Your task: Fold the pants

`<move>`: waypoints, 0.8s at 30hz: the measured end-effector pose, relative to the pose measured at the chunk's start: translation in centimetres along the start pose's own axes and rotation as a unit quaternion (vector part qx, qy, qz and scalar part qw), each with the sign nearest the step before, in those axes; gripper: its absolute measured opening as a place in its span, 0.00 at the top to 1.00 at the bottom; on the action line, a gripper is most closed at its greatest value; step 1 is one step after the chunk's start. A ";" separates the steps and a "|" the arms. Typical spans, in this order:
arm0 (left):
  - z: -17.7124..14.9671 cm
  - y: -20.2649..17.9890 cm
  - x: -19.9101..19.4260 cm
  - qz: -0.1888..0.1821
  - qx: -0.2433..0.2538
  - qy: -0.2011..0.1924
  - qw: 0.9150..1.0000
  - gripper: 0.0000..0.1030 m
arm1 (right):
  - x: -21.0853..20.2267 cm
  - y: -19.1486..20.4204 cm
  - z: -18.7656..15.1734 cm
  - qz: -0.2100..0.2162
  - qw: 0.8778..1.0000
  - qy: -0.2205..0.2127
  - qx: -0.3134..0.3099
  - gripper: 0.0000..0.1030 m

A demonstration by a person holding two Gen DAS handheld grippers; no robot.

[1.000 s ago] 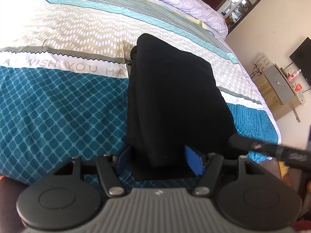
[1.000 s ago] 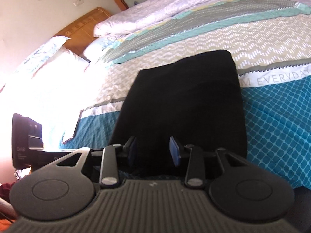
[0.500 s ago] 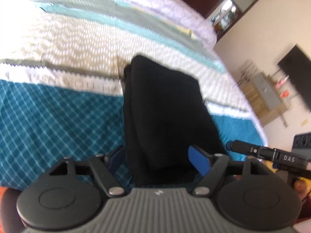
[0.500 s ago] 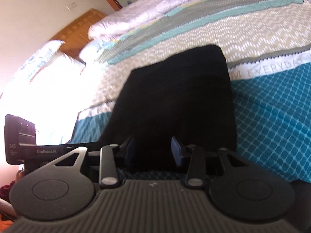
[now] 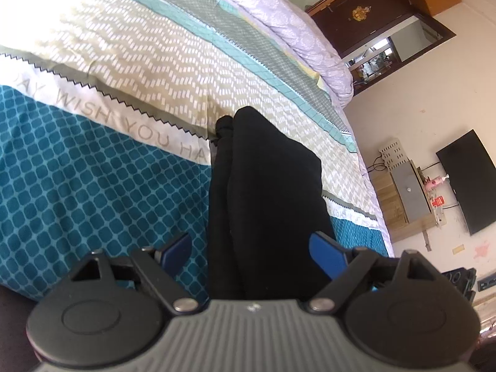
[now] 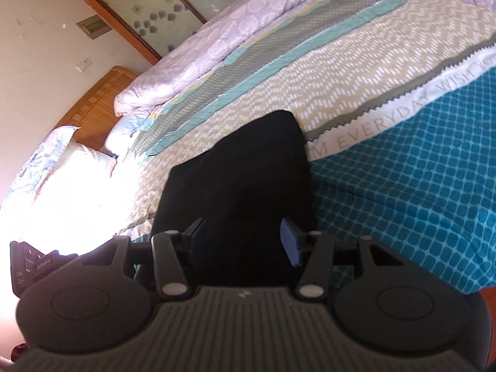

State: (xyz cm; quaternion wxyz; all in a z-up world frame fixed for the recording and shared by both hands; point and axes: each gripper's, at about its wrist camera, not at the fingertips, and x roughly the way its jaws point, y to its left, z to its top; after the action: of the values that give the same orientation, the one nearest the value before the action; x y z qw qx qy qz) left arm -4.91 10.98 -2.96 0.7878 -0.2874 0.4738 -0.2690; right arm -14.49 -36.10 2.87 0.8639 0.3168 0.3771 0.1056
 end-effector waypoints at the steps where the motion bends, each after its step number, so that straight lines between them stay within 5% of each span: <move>1: 0.0 0.0 0.1 0.002 0.001 0.002 1.000 0.16 | 0.0 -0.2 -0.1 -0.001 1.000 0.001 0.005 0.46; 24: 1.7 -0.3 3.1 -0.005 -0.009 0.028 1.000 0.11 | 0.2 -3.2 0.6 0.023 0.998 0.014 0.065 0.34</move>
State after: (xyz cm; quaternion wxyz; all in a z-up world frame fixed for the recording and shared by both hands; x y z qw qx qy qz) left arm -2.18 8.97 -3.97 0.7702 -0.2893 0.4968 -0.2763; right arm -14.08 -38.78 1.05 0.8337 0.3789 0.3879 0.1048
